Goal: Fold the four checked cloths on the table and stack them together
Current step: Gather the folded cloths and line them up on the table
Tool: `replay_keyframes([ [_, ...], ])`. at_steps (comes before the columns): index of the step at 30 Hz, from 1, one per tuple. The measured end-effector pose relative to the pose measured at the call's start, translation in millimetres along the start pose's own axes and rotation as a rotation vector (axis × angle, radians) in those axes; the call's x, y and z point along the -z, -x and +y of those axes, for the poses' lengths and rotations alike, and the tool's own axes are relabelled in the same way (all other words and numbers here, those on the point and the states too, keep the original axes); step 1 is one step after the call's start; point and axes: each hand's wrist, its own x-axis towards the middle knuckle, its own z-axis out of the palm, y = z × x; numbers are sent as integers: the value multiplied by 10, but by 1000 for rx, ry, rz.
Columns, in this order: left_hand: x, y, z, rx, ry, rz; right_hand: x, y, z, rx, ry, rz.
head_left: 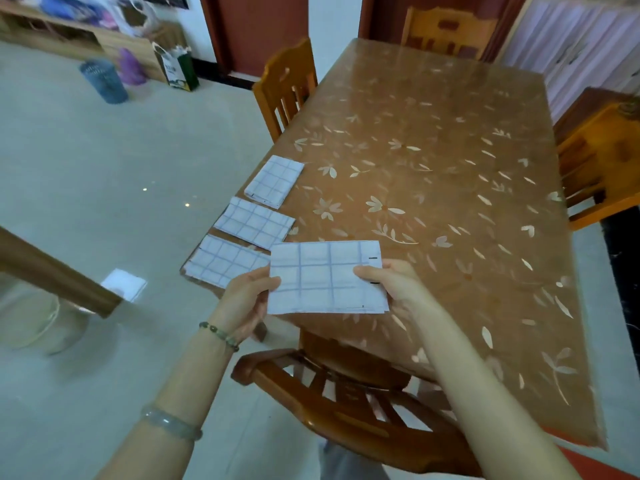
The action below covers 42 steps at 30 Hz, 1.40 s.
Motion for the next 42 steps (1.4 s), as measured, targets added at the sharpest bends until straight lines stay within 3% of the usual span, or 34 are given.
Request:
replay_keyframes([
  [15,2341,1750,107,-155,83,227,-2420,1188,736,55,18,-228],
  [20,2872,1988,165,-180,139,297,-2967,1343,846,-12,56,-275],
  [30,3515,1441,682,-168,165,323,-3734,742,626,-15,23,-276],
  [42,3823,-48,1955,-159,83,285,-4433,-634,-218,42,-48,-203],
])
